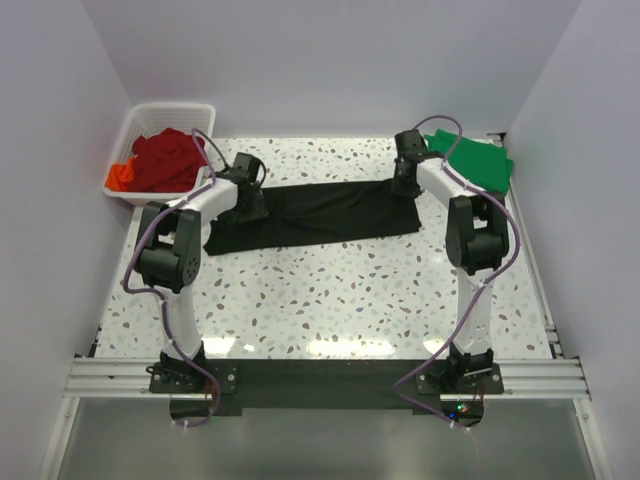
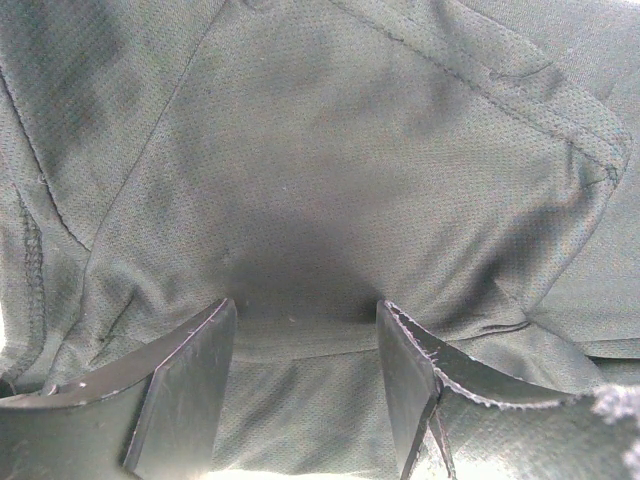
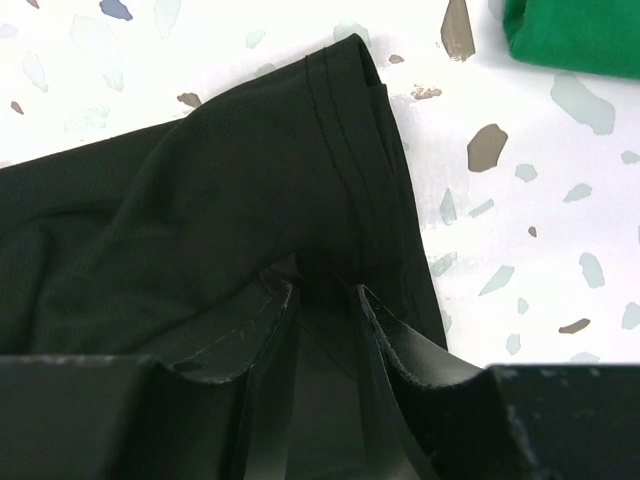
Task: Fold and stack the t-shirts
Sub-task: Fold the tshirt
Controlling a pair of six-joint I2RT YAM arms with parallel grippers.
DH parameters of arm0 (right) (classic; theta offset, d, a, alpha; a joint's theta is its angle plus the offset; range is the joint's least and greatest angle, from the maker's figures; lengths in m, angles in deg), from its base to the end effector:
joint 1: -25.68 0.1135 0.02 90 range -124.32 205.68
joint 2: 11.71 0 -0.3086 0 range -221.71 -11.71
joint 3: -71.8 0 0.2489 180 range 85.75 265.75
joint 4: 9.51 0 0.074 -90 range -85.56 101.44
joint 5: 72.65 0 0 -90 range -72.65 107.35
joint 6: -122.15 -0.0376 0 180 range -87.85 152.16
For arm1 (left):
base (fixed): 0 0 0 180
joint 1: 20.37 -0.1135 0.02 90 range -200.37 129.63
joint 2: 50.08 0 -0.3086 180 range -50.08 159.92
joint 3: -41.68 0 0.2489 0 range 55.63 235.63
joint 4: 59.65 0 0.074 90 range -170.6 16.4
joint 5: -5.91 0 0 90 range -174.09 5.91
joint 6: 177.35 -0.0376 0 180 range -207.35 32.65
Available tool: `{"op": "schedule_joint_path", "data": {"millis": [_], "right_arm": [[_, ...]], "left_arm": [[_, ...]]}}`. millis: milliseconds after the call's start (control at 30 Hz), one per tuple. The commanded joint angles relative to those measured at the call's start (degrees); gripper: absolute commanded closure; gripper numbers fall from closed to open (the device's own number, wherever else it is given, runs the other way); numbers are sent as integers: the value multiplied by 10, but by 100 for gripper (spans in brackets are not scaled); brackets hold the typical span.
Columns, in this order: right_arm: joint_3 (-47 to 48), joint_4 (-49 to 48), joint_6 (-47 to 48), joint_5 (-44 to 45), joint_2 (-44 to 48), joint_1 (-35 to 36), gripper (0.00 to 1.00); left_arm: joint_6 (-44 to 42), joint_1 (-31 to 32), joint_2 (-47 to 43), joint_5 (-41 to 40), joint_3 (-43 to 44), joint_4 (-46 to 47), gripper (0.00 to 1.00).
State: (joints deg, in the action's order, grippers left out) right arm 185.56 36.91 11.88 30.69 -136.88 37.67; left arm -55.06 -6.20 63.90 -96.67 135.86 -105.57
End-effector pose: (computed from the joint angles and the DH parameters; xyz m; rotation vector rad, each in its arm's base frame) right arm 0.4915 0.0955 0.2229 0.2687 2.5264 -0.0818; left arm 0.4142 -0.0961 0.2102 -0.4825 2.6242 0.0439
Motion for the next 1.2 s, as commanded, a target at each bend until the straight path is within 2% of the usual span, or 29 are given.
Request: {"op": "schedule_joint_path", "data": {"millis": [0,133,400,500,567,967,1167], "right_arm": [[20,-11,8,-16,-7,-4,75],[13,-10,7,-23,-7,-4,81],[10,-7,8,-41,-11,-7,82],[11,-3,7,-49,-17,-8,89],[12,1,3,-47,-17,-9,100],[-59,13,-49,41,69,-8,100],[-84,24,-62,57,109,-8,100]], "left_arm": [[-4,-7,-7,4,5,13,37],[-4,-8,-7,4,4,13,37],[-5,-10,-10,4,1,13,37],[-5,-11,-11,4,-1,13,37],[-6,-10,-12,3,-1,13,37],[0,-13,-5,-12,4,9,37],[4,-13,10,-28,20,-1,37]]}}
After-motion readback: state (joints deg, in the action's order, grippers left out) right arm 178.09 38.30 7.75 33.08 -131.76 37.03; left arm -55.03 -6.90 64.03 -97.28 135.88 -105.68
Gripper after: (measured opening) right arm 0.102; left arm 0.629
